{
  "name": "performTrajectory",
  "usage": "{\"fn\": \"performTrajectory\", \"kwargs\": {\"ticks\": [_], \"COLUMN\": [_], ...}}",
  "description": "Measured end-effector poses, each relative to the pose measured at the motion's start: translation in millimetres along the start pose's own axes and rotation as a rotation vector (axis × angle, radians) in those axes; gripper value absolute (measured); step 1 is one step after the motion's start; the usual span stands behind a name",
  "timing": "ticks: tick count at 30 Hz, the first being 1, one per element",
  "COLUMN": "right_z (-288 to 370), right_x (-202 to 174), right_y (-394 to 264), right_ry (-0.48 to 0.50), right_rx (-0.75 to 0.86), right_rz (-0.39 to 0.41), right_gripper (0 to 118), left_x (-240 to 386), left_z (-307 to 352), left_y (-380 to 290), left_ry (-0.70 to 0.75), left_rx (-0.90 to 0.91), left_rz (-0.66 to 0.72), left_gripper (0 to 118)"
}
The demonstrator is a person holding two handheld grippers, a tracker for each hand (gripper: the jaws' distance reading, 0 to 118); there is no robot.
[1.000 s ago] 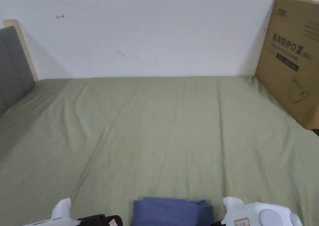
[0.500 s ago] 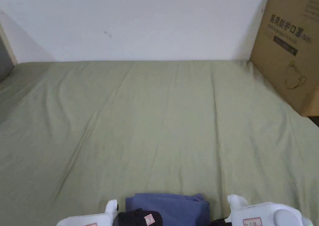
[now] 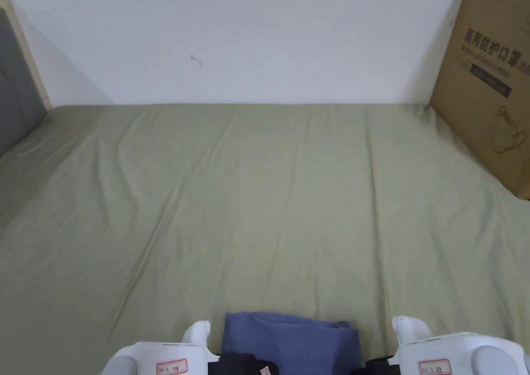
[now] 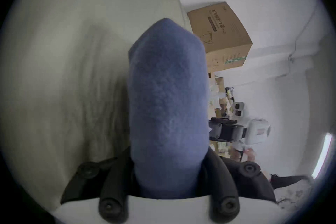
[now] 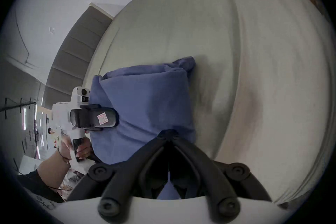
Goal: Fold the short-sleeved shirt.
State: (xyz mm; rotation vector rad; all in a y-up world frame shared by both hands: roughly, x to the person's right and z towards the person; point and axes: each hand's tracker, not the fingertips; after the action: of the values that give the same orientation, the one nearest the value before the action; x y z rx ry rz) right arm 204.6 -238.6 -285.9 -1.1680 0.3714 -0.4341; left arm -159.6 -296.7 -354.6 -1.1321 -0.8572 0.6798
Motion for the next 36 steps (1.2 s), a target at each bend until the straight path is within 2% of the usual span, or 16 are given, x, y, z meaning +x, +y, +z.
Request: {"fn": "performTrajectory", "kwargs": {"ticks": [2, 5, 9, 13, 17, 19, 20, 21, 22, 23, 27, 31, 33, 34, 36], "right_z": [16.2, 42.2, 61.3, 68.5, 62.1, 60.6, 60.8, 61.2, 61.5, 61.7, 63.4, 65.7, 66.4, 66.5, 67.3], "right_x": [-11.1, -24.6, -39.6, -47.6, -43.1, -43.1, -42.4, -42.2, -42.2, -42.1, -41.8, -45.8, -48.4, -49.8, -51.3], "right_y": [-0.2, 1.6, 8.8, 9.4, 9.8, 7.9, 7.9, 7.5, 7.5, 7.6, 11.7, 15.2, 16.1, 16.2, 16.3], "right_ry": [0.018, 0.079, 0.031, -0.029, -0.074, -0.106, -0.109, -0.111, -0.111, -0.113, -0.138, -0.152, -0.16, -0.164, -0.164], "right_rx": [0.035, 0.122, 0.154, 0.172, 0.136, 0.132, 0.133, 0.133, 0.134, 0.135, 0.155, 0.183, 0.19, 0.194, 0.197], "right_rz": [0.013, 0.007, 0.043, 0.086, 0.079, 0.078, 0.078, 0.076, 0.075, 0.074, 0.084, 0.102, 0.12, 0.127, 0.136], "right_gripper": [0, 0, 0, 0, 0, 0, 0, 0, 0, 0, 0, 0, 0, 0, 0], "left_x": [16.8, 22.9, 3.0, -28.7, -55.0, -68.9, -72.0, -75.1, -77.4, -94.5, -86.3, -66.0, -54.2, -48.1, -20.2], "left_z": [28.8, 89.5, 178.2, 244.2, 280.5, 292.7, 297.0, 302.4, 307.9, 316.8, 340.4, 332.6, 308.4, 289.5, 246.0], "left_y": [9.7, 32.5, 67.5, 96.3, 113.1, 118.9, 119.8, 120.8, 121.1, 126.7, 121.2, 111.2, 107.2, 104.7, 96.0], "left_ry": [0.047, 0.128, 0.299, 0.594, 0.875, 1.023, 1.106, 1.176, 1.227, 1.256, 1.252, 1.227, 1.133, 1.054, 0.899], "left_rx": [0.019, 0.031, 0.054, 0.03, 0.008, 0.008, 0.006, 0.009, 0.013, 0.03, 0.157, 0.164, 0.143, 0.098, 0.078], "left_rz": [-0.095, -0.159, -0.166, -0.181, -0.188, -0.214, -0.236, -0.252, -0.258, -0.26, -0.243, -0.264, -0.283, -0.252, -0.234], "left_gripper": [22, 22, 22, 22, 24, 46, 66, 97, 113, 117, 116, 116, 115, 110, 82]}}
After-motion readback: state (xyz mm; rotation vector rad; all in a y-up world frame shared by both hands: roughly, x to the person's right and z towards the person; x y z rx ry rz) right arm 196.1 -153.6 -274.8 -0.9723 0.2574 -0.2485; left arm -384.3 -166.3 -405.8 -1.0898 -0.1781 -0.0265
